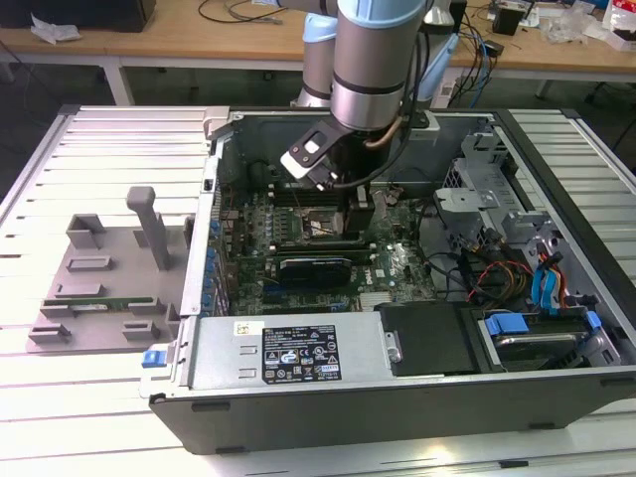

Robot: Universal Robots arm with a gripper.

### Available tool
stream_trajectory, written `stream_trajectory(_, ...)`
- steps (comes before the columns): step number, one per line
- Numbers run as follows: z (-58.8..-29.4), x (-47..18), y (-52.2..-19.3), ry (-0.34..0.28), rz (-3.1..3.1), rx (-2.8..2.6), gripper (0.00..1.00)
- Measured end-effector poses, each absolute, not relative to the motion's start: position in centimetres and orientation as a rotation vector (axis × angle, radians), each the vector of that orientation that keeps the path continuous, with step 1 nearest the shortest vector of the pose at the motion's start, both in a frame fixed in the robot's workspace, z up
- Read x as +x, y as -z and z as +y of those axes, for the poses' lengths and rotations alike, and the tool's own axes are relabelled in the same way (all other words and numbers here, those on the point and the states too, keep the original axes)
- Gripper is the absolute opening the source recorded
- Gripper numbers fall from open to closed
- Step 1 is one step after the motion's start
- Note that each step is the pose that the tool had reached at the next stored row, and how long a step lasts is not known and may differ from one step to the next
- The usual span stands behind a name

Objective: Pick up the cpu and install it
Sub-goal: 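Place the cpu into insertion slot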

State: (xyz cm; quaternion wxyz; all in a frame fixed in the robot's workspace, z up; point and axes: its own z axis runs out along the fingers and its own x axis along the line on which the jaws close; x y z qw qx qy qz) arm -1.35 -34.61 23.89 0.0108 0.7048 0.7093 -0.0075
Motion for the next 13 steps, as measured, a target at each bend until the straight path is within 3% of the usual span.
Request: stream_trajectory(13, -32.9, -2.5, -23.8, 0.024, 2.213, 2.199, 0.55)
